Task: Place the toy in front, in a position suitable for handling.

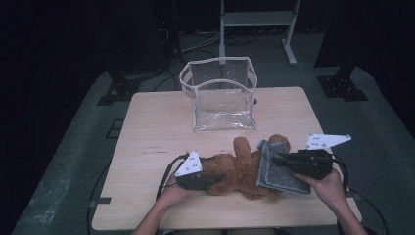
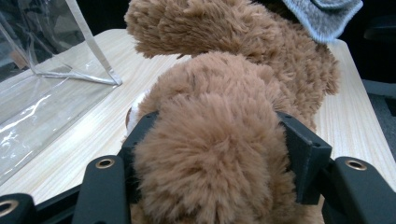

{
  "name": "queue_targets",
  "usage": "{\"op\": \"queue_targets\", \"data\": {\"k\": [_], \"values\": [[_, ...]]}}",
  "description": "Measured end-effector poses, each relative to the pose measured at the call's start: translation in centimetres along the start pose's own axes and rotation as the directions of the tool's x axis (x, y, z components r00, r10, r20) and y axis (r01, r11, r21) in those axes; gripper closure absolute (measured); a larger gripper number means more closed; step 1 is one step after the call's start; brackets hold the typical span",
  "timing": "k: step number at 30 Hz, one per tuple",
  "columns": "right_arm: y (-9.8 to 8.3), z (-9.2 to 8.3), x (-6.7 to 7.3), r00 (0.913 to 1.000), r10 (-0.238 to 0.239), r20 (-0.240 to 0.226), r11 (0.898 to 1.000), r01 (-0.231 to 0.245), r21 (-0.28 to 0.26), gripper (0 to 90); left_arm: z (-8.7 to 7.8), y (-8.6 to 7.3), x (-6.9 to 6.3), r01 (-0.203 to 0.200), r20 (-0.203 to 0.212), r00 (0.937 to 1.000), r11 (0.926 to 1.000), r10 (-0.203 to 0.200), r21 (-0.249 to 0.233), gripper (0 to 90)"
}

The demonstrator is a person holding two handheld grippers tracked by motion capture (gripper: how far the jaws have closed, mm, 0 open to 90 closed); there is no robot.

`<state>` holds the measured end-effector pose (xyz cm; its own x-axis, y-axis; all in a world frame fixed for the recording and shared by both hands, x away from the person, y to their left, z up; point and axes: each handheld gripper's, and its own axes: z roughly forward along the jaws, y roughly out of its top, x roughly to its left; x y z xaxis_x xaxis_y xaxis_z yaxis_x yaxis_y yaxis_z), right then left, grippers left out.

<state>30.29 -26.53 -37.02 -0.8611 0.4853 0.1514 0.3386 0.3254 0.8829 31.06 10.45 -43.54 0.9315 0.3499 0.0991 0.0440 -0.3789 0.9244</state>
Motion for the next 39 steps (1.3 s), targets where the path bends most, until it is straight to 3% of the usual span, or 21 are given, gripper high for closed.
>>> {"op": "queue_targets", "data": {"k": [3,6,10,13,20,23,25,30,32,34,37,39], "values": [[0.5,2.1,0.2,0.9996,-0.020,-0.021,0.999,0.020,0.030,79.2,0.0,-0.1,0.0,0.002,0.003,1.0000,1.0000,-0.002,-0.003,38.0],[-0.3,3.1,-0.3,0.9998,-0.015,-0.012,0.999,0.015,0.046,79.6,0.0,-0.1,0.1,0.009,0.007,0.9999,0.9999,-0.009,-0.011,36.7],[-1.8,3.0,-0.9,1.0000,0.001,-0.005,0.999,0.000,0.048,80.1,0.3,-0.1,0.0,0.004,-0.008,1.0000,0.9998,-0.004,-0.019,25.7],[-2.2,2.9,-0.8,0.9999,-0.012,-0.002,0.998,0.012,0.055,80.3,0.2,-0.4,0.1,0.031,-0.009,0.9995,0.9992,-0.031,-0.024,18.4],[-2.5,2.8,-0.9,0.9999,-0.012,0.003,0.998,0.012,0.060,80.5,-0.3,-1.6,0.6,0.090,0.025,0.9957,0.9947,-0.089,-0.048,12.2],[-2.8,2.6,-1.1,1.0000,-0.004,0.006,0.998,0.003,0.058,80.6,-0.4,-2.4,0.9,0.114,0.033,0.9931,0.9929,-0.113,-0.034,10.1],[-3.0,2.4,-1.2,1.0000,0.001,0.008,0.998,-0.002,0.058,80.6,-0.2,-2.6,0.9,0.110,0.039,0.9932,0.9937,-0.110,-0.017,8.8],[-3.2,2.2,-1.4,0.9998,0.012,0.014,0.998,-0.012,0.058,80.7,1.3,-2.9,1.0,0.151,0.057,0.9869,0.9885,-0.151,0.003,4.1],[-3.2,2.1,-1.4,0.9997,0.013,0.018,0.998,-0.014,0.060,80.7,1.7,-3.0,0.9,0.157,0.058,0.9858,0.9875,-0.158,0.011,8.5],[-3.3,2.1,-1.5,0.9997,0.020,0.016,0.998,-0.021,0.058,80.7,1.4,-2.9,0.8,0.160,0.048,0.9858,0.9870,-0.161,0.011,22.5],[-3.1,2.3,-1.4,0.9995,0.030,0.009,0.998,-0.031,0.054,80.7,0.7,-1.9,0.6,0.144,0.022,0.9894,0.9892,-0.144,-0.026,40.1],[-2.7,2.5,-1.3,0.9994,0.035,-0.005,0.998,-0.035,0.046,80.7,0.1,-0.9,0.4,0.128,0.017,0.9917,0.9905,-0.127,-0.050,44.8]]}}
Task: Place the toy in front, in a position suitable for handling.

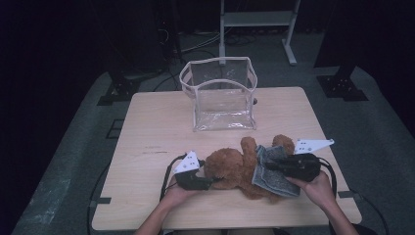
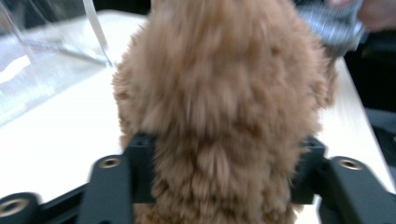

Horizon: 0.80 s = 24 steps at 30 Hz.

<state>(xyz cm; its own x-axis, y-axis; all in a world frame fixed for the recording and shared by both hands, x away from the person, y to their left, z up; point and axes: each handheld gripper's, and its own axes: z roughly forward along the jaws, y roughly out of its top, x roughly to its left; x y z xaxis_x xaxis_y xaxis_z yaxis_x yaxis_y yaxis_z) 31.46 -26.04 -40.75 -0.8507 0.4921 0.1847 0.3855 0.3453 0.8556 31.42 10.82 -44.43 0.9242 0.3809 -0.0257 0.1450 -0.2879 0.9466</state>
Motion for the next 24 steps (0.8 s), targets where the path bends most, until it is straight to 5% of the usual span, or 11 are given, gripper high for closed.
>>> {"op": "queue_targets", "data": {"k": [6,13,17,20,24], "values": [[1.0,1.0,0.4,0.9959,0.042,-0.080,0.996,-0.047,-0.074,80.7,-2.7,3.3,0.2,-0.066,-0.040,0.9971,0.9973,0.065,-0.031,48.7],[3.1,4.1,2.6,0.9863,0.008,-0.164,0.990,-0.031,-0.136,80.7,-6.2,6.9,1.0,-0.134,-0.061,0.9893,0.9908,0.132,-0.018,48.8],[3.1,4.1,2.3,0.9898,0.020,-0.141,0.990,-0.039,-0.132,80.6,-6.5,5.9,1.4,-0.094,-0.054,0.9943,0.9953,0.092,-0.026,47.5],[3.0,2.5,1.1,0.9974,0.041,-0.059,0.985,-0.050,-0.163,80.6,-6.1,4.9,1.6,-0.058,-0.045,0.9974,0.9964,0.056,-0.061,46.5],[2.2,3.0,0.4,0.9998,0.012,0.015,0.998,-0.011,-0.055,80.9,-4.9,4.8,1.4,-0.080,-0.026,0.9966,0.9955,0.078,-0.052,42.0]]}}
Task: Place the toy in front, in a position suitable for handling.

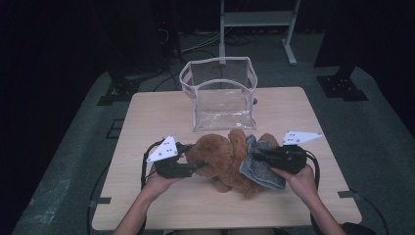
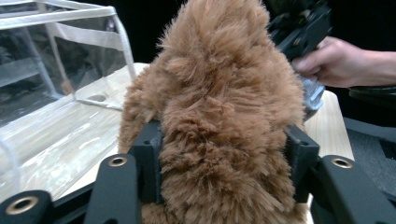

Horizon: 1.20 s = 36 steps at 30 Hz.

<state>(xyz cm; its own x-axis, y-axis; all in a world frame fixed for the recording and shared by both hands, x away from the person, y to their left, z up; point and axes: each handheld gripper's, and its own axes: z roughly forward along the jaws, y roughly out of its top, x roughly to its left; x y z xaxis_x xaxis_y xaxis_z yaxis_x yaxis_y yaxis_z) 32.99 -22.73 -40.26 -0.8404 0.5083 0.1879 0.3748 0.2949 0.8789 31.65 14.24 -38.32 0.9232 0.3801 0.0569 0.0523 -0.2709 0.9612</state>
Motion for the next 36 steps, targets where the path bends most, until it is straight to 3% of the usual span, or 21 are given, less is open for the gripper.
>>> {"op": "queue_targets", "data": {"k": [2,4,9,12,17,20,24,27,29,30,32,33,36], "values": [[-1.1,0.7,-0.3,1.0000,0.008,0.005,0.999,-0.008,0.045,81.3,0.5,0.2,0.0,-0.010,0.006,0.9999,1.0000,0.010,0.000,35.0],[-2.1,0.5,-0.8,0.9989,0.046,-0.005,0.999,-0.046,0.023,81.4,0.7,0.3,0.1,-0.007,0.008,0.9999,1.0000,0.007,-0.003,28.4],[-4.0,-0.4,-1.7,0.9962,0.086,0.015,0.995,-0.086,0.040,81.6,0.6,-0.6,0.5,0.014,0.011,0.9998,0.9993,-0.014,-0.034,14.7],[-4.3,-0.4,-1.5,0.9958,0.091,0.007,0.995,-0.091,0.033,81.5,0.2,-1.9,1.1,0.067,0.010,0.9978,0.9962,-0.066,-0.056,10.6],[-4.2,0.1,-1.0,0.9968,0.080,0.001,0.996,-0.080,0.031,81.6,-0.8,-4.3,2.2,0.132,0.022,0.9912,0.9904,-0.131,-0.043,8.3],[-4.3,0.3,-0.9,0.9964,0.085,-0.004,0.996,-0.084,0.032,81.6,-1.1,-5.2,2.5,0.176,0.037,0.9841,0.9810,-0.173,-0.081,8.2],[-4.4,0.3,-1.1,0.9958,0.091,-0.002,0.995,-0.091,0.036,81.7,0.0,-5.8,2.3,0.211,0.070,0.9764,0.9725,-0.204,-0.100,7.6],[-4.5,0.4,-1.1,0.9956,0.093,-0.002,0.995,-0.093,0.035,81.7,0.8,-6.3,2.3,0.261,0.088,0.9640,0.9567,-0.251,-0.129,7.1],[-4.5,0.4,-1.2,0.9949,0.101,-0.005,0.994,-0.101,0.034,81.7,1.1,-6.1,2.1,0.273,0.092,0.9606,0.9507,-0.262,-0.146,7.3],[-4.6,0.4,-1.3,0.9944,0.106,-0.006,0.994,-0.105,0.033,81.6,1.2,-5.8,1.9,0.266,0.091,0.9628,0.9521,-0.255,-0.151,9.2],[-4.7,0.4,-1.3,0.9931,0.116,-0.017,0.993,-0.116,0.025,81.6,1.1,-4.5,1.3,0.207,0.051,0.9782,0.9667,-0.201,-0.151,26.2],[-4.7,0.3,-1.4,0.9912,0.130,-0.026,0.991,-0.129,0.018,81.6,0.9,-3.7,1.2,0.187,0.044,0.9822,0.9697,-0.183,-0.157,34.4],[-4.4,0.5,-1.4,0.9888,0.141,-0.049,0.990,-0.141,0.000,81.6,0.4,-1.4,0.7,0.119,0.007,0.9928,0.9773,-0.119,-0.175,44.4]]}}
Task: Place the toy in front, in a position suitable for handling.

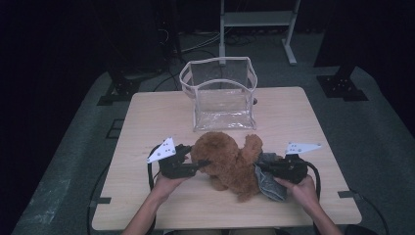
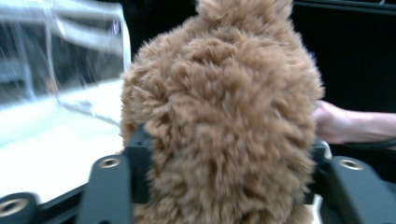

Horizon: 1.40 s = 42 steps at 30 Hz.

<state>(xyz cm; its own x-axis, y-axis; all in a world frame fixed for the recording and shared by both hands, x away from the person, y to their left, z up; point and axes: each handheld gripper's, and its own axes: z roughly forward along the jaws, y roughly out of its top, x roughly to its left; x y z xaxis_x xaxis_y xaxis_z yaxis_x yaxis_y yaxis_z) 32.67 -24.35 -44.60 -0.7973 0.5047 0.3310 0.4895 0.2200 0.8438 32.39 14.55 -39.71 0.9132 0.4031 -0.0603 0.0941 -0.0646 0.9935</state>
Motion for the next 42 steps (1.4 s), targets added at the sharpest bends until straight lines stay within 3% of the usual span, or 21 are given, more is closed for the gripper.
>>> {"op": "queue_targets", "data": {"k": [3,6,8,10,13,16,18,21,23,27,30,33,36,42], "values": [[0.6,0.9,0.6,0.9991,-0.005,-0.042,1.000,0.005,-0.007,81.5,-0.6,2.3,-0.3,-0.042,-0.007,0.9991,0.9989,0.042,-0.020,45.9],[1.2,1.7,0.9,0.9948,0.007,-0.101,1.000,-0.010,-0.025,81.4,-1.4,4.0,-0.3,-0.101,-0.025,0.9946,0.9949,0.101,0.009,45.7],[1.3,1.6,1.0,0.9931,0.011,-0.116,0.999,-0.015,-0.032,81.3,-1.6,4.1,-0.2,-0.108,-0.022,0.9938,0.9936,0.109,0.034,44.2],[1.2,0.4,0.6,0.9926,0.030,-0.118,0.998,-0.038,-0.059,81.3,-1.7,3.9,-0.4,-0.107,-0.016,0.9940,0.9935,0.108,0.039,43.2],[1.5,-2.8,0.3,0.9940,0.035,-0.104,0.989,-0.049,-0.138,81.4,-1.6,3.6,-0.5,-0.105,-0.012,0.9943,0.9940,0.106,0.030,42.4],[3.5,-5.3,1.3,0.9952,-0.023,-0.095,0.984,0.006,-0.178,81.3,-1.1,4.0,-0.8,-0.123,-0.008,0.9924,0.9916,0.123,0.042,41.6],[5.7,-6.2,2.3,0.9916,-0.079,-0.103,0.980,0.058,-0.193,81.3,-0.7,4.4,-1.1,-0.139,-0.003,0.9902,0.9887,0.140,0.055,41.2],[9.3,-6.6,4.0,0.9789,-0.166,-0.119,0.968,0.138,-0.210,81.3,0.0,4.9,-1.7,-0.176,0.005,0.9844,0.9806,0.176,0.087,40.9],[11.5,-6.5,5.1,0.9679,-0.201,-0.151,0.962,0.166,-0.217,81.3,0.5,5.3,-2.1,-0.204,0.015,0.9789,0.9733,0.204,0.105,40.5],[15.5,-5.5,7.6,0.9415,-0.272,-0.199,0.955,0.240,-0.172,81.3,1.5,5.8,-2.5,-0.218,0.024,0.9760,0.9683,0.216,0.123,39.6],[17.5,-3.8,9.0,0.9288,-0.317,-0.193,0.947,0.300,-0.111,81.3,2.3,5.9,-2.9,-0.222,0.032,0.9751,0.9658,0.219,0.134,38.7],[18.0,-2.3,9.1,0.9314,-0.321,-0.171,0.947,0.318,-0.046,81.3,3.0,6.0,-3.2,-0.237,0.048,0.9713,0.9598,0.233,0.150,36.8],[17.2,-1.5,8.7,0.9348,-0.330,-0.132,0.941,0.337,0.035,81.3,3.6,6.0,-3.5,-0.249,0.061,0.9684,0.9531,0.242,0.172,30.4],[15.5,-1.7,7.1,0.9479,-0.291,-0.130,0.954,0.298,0.038,81.3,4.1,6.0,-3.3,-0.219,0.063,0.9754,0.9603,0.211,0.173,13.6]]}}
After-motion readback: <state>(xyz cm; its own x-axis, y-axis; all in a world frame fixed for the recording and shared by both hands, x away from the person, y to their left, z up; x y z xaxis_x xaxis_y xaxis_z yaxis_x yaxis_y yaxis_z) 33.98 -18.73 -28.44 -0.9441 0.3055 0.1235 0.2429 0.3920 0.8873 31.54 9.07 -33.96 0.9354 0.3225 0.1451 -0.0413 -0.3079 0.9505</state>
